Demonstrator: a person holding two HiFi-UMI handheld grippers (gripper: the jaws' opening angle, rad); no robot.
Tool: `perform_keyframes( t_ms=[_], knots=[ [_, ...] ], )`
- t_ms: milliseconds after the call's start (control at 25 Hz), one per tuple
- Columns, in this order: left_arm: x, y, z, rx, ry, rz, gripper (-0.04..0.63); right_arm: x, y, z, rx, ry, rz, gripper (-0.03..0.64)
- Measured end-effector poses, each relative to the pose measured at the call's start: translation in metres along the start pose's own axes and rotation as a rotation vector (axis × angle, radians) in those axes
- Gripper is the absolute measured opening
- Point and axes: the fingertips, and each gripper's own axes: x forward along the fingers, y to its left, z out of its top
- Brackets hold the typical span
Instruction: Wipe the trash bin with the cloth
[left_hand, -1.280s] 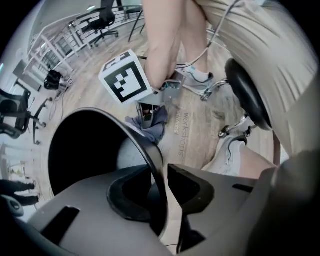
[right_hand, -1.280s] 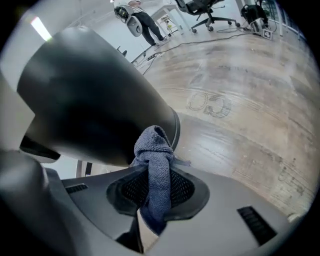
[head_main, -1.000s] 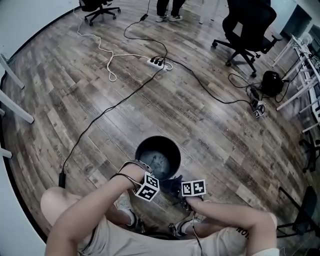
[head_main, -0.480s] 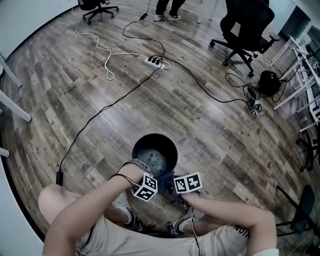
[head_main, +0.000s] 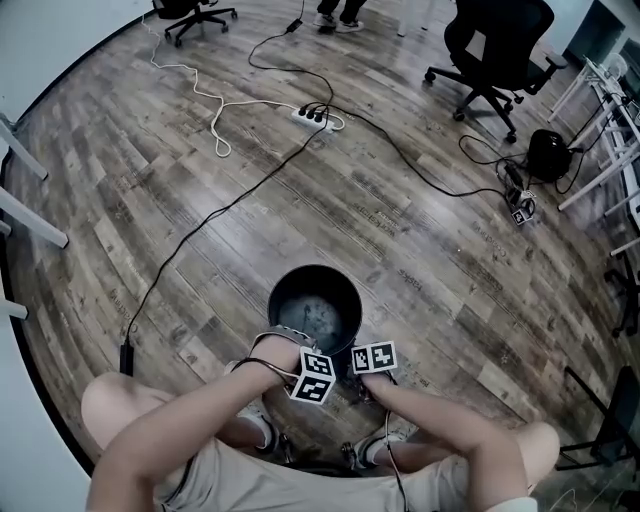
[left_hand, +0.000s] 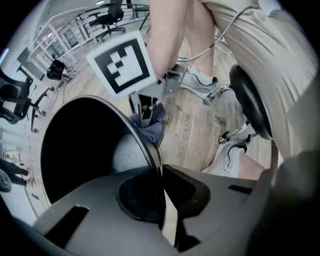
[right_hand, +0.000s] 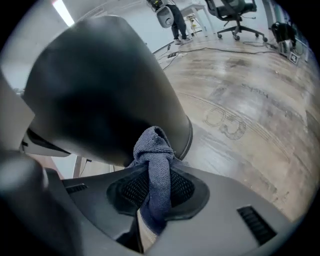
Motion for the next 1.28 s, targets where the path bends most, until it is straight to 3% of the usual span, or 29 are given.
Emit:
perform_keyframes(
  t_ms=[200, 360, 600, 800, 920, 1160, 1280],
  knots=[
    [0.001, 0.002, 0.021, -0.131, -0.062, 0.002, 0.028, 0.037, -0.04, -0.019, 0.231, -0.037, -0.008, 0.077],
    [0.004, 0.002, 0.025, -0.118, -0.085, 0.005, 0.028, 0.047, -0.047, -0.026, 0.289, -0.04, 0.01, 0.077],
    [-0.013, 0.003, 0.026, -0.03, -0.115, -0.003, 0.071, 0.012, -0.028, -0.019, 0.148, 0.036, -0.019, 0.077],
    [-0.019, -0.004, -0.005, 0.079, -0.065, -0.064, 0.137, -0.04, -0.011, 0.012, 0.068, 0.026, 0.009, 0.077],
    [-0.014, -0.009, -0.026, 0.104, -0.023, -0.088, 0.138, -0.073, 0.011, 0.019, 0.019, 0.024, 0.037, 0.077],
    [-0.006, -0.005, -0.032, 0.151, 0.014, -0.034, 0.137, -0.118, 0.079, 0.018, -0.062, 0.062, 0.156, 0.077],
    [-0.001, -0.006, -0.036, 0.198, 0.048, -0.005, 0.075, -0.112, 0.098, 0.023, -0.097, 0.079, 0.178, 0.077]
  ],
)
